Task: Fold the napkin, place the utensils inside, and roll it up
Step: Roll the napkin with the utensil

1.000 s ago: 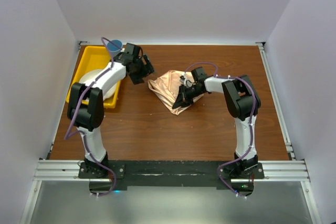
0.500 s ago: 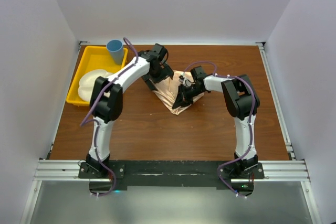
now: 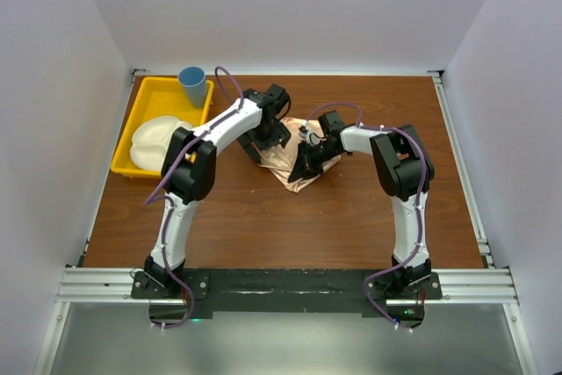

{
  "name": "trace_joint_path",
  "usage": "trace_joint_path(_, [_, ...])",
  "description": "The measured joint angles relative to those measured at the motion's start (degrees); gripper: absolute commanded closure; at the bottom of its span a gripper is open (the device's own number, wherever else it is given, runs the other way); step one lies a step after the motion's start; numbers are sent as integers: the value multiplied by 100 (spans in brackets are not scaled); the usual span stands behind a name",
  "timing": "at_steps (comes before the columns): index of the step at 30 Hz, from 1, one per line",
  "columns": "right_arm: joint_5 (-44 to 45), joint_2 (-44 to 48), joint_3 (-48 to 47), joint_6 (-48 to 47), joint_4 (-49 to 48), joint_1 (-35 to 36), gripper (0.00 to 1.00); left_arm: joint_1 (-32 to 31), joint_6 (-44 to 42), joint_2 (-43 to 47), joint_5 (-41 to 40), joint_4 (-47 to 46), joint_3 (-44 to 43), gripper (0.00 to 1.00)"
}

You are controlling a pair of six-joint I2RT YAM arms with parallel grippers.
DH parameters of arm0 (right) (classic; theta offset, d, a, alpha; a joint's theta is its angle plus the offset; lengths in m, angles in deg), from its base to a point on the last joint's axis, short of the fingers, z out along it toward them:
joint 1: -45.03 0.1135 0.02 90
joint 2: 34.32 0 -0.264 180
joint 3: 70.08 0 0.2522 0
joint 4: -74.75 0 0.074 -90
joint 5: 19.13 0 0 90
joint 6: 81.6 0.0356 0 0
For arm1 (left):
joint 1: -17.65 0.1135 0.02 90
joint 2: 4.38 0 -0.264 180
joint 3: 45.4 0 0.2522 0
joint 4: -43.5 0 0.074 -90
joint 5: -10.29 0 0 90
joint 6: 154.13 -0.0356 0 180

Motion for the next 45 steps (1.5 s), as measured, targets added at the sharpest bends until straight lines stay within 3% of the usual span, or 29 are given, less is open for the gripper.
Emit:
trace_joint_path(15, [-44, -74, -116, -87, 118, 4, 89, -39, -157, 815, -260, 151, 568, 0])
trace_joint_path(30, [-44, -74, -125, -127, 131, 9, 89, -39, -157, 514, 31, -839, 898, 0])
trace_joint_path(33, [-44, -74, -125, -129, 131, 9, 89, -37, -155, 264, 59, -911, 866, 5])
trace_joint_path(42, [22, -79, -210, -267, 258, 15, 85, -22, -160, 74, -2, -837, 640, 31])
trace_joint_path(45, [131, -79, -313, -398, 420, 46, 83, -20, -238, 79, -66, -868, 673, 51])
